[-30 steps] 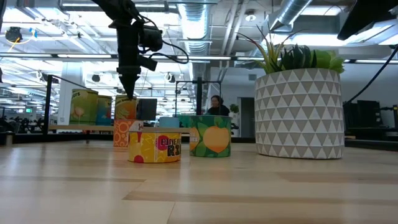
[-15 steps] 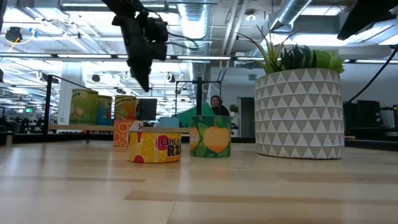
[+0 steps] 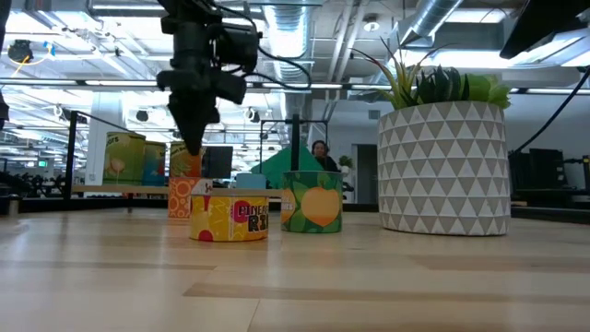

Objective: Pick and place cans onto a shelf
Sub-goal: Put the canned meatballs on the shelf

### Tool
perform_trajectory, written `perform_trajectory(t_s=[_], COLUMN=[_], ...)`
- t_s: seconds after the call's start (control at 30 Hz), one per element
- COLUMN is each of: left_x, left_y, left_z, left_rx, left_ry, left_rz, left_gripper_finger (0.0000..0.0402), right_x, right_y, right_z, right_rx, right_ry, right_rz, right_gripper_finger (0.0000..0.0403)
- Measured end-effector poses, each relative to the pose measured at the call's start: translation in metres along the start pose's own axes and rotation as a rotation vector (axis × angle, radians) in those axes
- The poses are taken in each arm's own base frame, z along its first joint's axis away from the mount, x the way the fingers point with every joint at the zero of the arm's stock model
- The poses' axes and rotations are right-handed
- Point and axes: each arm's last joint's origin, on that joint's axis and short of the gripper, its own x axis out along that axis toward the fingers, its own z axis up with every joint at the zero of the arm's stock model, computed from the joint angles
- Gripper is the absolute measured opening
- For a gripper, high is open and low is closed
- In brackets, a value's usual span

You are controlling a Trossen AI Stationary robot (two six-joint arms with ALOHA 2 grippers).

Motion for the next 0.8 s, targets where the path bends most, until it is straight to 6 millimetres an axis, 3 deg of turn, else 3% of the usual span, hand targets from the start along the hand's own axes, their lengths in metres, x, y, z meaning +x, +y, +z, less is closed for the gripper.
perform_trajectory(t_s=[0.43,0.8], left_x=[0.04,0.041], left_y=[-0.014,-0.023], left_z=[-0.016,-0.011], left_rx=[-0.027,-0.021], left_ry=[0.048,0.001], left_rz=[-0.013,-0.095], left_gripper_finger=[0.0045,0.0045], right_x=[0.0,0.0], right_y=[0.0,0.0], right_z=[0.0,0.0], right_rx=[0.0,0.0], right_ry=[0.0,0.0], right_rz=[0.0,0.001], right_gripper_finger=[0.0028,0.0028])
